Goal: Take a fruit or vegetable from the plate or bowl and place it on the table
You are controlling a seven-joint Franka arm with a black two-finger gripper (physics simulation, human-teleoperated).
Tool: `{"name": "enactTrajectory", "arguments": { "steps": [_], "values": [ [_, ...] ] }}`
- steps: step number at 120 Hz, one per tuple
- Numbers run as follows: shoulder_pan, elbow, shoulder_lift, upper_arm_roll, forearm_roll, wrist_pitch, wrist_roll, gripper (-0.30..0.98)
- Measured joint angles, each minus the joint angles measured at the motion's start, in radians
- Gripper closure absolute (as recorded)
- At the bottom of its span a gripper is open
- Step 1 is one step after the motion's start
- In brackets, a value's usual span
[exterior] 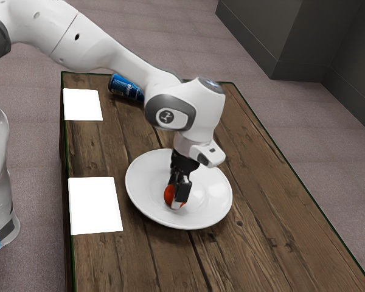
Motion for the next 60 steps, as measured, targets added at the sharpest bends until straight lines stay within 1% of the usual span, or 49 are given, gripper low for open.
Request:
{"name": "enactTrajectory", "arguments": {
  "steps": [19, 25, 41, 47, 60],
  "values": [
    [0.000, 0.000, 0.023, 0.000, 0.000, 0.016, 0.004, 0.01],
    [0.002, 0.000, 0.028, 0.000, -0.001, 0.020, 0.005, 0.06],
    [0.006, 0.001, 0.032, 0.002, -0.001, 0.024, 0.007, 0.27],
    [0.006, 0.002, 0.032, 0.003, 0.001, 0.024, 0.007, 0.30],
    [0.005, 0.004, 0.028, 0.007, 0.005, 0.022, 0.005, 0.33]
  ]
}}
